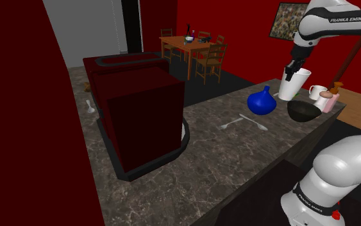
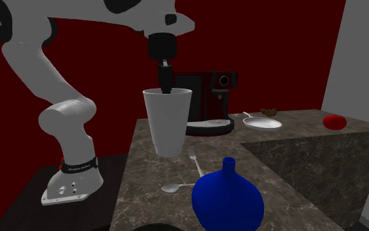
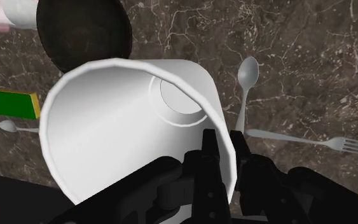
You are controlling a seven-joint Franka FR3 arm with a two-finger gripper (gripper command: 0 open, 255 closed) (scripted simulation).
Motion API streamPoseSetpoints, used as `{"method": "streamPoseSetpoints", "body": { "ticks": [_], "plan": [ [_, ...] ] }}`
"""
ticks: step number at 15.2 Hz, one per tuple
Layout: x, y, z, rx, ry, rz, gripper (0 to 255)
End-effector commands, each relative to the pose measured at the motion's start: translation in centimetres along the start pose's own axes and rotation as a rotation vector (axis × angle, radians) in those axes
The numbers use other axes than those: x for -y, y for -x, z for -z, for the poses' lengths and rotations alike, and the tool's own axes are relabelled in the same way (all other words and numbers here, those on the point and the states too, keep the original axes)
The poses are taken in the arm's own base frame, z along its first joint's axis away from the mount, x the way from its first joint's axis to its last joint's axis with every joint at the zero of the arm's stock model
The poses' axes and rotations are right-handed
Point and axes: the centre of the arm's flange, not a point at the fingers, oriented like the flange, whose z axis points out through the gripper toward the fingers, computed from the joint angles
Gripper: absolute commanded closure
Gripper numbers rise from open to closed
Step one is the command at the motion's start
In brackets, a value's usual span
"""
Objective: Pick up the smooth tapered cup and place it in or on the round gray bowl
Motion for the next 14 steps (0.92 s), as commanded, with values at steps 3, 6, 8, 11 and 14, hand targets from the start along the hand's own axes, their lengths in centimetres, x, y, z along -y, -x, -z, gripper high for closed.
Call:
{"method": "streamPoseSetpoints", "body": {
  "ticks": [3,6,8,11,14],
  "plan": [
    [-5.1,1.2,-0.1,0.0,0.001,0.002,255],
    [-8.9,2.1,-0.2,0.0,0.001,0.002,255],
    [-11.5,2.8,-0.3,0.0,0.001,0.002,255],
    [-15.3,3.8,-0.4,0.0,0.001,0.002,255],
    [-19.1,4.7,-0.5,0.0,0.001,0.002,255]
  ]
}}
